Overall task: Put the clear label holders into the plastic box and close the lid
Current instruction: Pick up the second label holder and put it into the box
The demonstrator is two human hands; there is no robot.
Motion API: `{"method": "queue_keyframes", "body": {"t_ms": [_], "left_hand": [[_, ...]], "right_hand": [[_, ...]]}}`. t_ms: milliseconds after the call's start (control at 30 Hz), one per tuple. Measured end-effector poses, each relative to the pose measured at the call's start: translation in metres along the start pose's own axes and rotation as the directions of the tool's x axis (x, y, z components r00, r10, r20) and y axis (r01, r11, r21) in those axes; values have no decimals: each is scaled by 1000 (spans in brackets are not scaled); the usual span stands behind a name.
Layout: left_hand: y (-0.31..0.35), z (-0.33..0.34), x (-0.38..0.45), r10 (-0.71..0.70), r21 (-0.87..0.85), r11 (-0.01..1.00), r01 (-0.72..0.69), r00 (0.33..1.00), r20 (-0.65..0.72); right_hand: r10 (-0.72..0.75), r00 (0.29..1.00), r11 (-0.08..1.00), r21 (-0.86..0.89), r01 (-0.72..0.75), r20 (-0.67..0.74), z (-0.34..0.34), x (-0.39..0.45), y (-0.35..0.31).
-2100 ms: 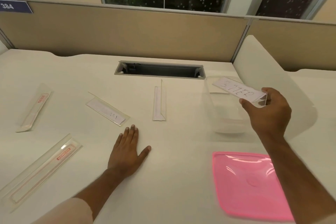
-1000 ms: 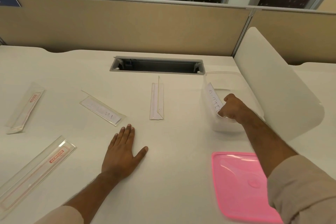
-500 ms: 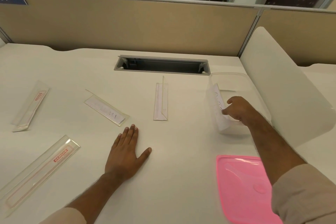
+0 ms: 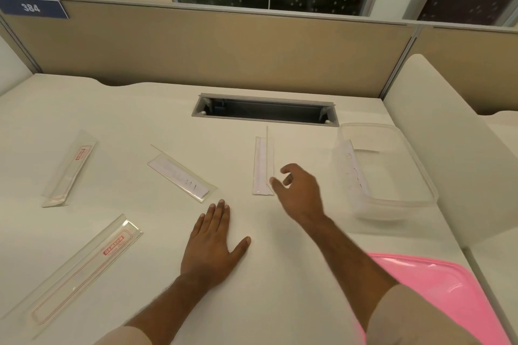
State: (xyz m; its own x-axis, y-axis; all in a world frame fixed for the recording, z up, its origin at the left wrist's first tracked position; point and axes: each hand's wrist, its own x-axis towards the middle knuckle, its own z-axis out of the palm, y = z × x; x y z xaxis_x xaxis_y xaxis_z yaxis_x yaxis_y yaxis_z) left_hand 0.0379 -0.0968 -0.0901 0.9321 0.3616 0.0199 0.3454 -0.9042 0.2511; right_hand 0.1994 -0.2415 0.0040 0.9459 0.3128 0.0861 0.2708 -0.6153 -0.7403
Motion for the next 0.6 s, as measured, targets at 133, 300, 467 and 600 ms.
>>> {"method": "queue_keyframes", "body": {"t_ms": [133, 300, 467, 600], "left_hand": [[1, 0, 0, 15, -23, 1000, -15, 1000, 14], [-2, -3, 0, 34, -46, 998, -33, 999, 31], [-8, -6, -1, 97, -47, 995, -92, 991, 95], [-31, -22, -2, 200, -120, 975, -186, 972, 124]], "right_hand": [[148, 979, 971, -207, -118, 137, 38, 8, -15], [137, 988, 934, -340, -107, 66, 51, 7, -20], [88, 990, 930, -346, -120, -108, 41, -5, -12], [50, 971, 959, -260, -112, -233, 23, -29, -5]]}}
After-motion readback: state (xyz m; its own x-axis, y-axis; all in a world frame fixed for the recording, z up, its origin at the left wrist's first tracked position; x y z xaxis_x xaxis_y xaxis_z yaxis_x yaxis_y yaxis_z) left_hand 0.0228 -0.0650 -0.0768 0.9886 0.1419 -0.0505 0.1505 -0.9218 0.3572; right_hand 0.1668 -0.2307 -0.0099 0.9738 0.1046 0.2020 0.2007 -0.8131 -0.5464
